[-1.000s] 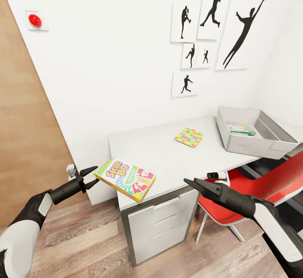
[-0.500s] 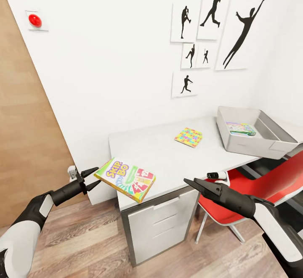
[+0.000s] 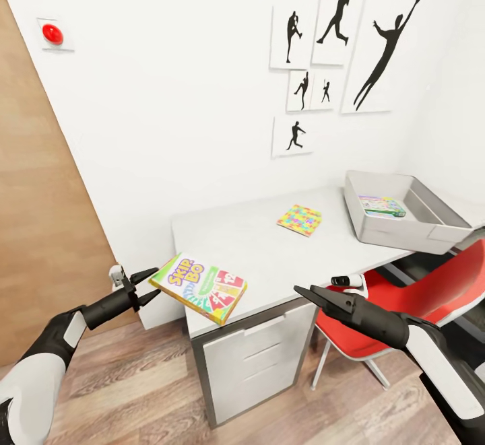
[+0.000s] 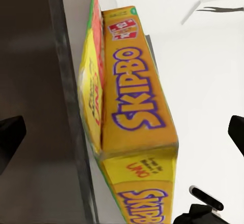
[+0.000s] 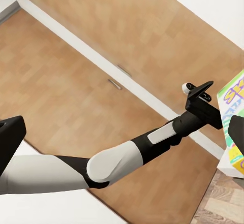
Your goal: Put all the toys in the child's room - the three board games (two on the bed and one on the table), the two jigsaw puzzles on the table, and the tennis ball on the table - inside the toy box on the table in the child's room.
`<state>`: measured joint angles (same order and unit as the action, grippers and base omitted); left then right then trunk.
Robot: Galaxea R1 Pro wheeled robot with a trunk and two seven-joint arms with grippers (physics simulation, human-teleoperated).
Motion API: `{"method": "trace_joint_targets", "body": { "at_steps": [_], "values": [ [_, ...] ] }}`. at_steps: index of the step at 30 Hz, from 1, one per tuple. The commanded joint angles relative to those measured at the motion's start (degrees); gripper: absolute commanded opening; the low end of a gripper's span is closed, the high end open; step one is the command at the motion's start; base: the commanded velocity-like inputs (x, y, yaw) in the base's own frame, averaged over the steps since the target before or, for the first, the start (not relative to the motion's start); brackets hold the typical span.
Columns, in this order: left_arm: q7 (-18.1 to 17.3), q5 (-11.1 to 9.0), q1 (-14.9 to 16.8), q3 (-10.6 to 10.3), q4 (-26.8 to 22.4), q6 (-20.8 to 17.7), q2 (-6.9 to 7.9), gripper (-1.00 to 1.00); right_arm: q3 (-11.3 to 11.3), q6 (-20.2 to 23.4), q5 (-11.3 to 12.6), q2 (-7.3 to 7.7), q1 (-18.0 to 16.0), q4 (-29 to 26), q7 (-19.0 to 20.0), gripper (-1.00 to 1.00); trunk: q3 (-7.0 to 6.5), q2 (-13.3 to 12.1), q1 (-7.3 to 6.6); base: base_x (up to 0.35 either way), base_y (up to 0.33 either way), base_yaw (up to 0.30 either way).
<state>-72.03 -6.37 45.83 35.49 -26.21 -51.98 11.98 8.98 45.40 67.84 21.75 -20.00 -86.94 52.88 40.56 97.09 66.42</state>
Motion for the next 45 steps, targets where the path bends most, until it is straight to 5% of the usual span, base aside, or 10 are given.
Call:
{"method": "trace_joint_targets", "body": {
  "at_steps": [1, 25, 26, 45],
  "values": [
    [-0.13, 0.02, 0.04, 0.12, 0.02, -0.43, -0.01, 1.0, 0.08, 0.3, 0.36, 0.04, -0.05, 0.02, -0.03, 1.0, 0.03, 0.03, 0.0, 0.0, 0.0, -0.049],
    [-0.13, 0.05, 0.05, 0.11, 0.02, -0.36, -0.03, 1.0, 0.09, 0.3, 0.28, -0.24, -0.04, 0.02, -0.06, 1.0, -0.02, 0.03, 0.0, 0.0, 0.0, -0.007],
    [-0.13, 0.05, 0.05, 0.11, 0.02, -0.37, -0.03, -1.0, 0.09, 0.3, 0.28, -0.32, -0.04, 0.02, -0.06, 1.0, -0.02, 0.03, 0.0, 0.0, 0.0, 0.0],
    [-0.17, -0.03, 0.02, 0.11, 0.02, 0.0, 0.14, -1.0, 0.08, 0.3, 0.36, -0.84, -0.04, 0.02, -2.52, 1.0, -0.02, 0.03, 0.0, 0.0, 0.0, 0.0]
  ]
}}
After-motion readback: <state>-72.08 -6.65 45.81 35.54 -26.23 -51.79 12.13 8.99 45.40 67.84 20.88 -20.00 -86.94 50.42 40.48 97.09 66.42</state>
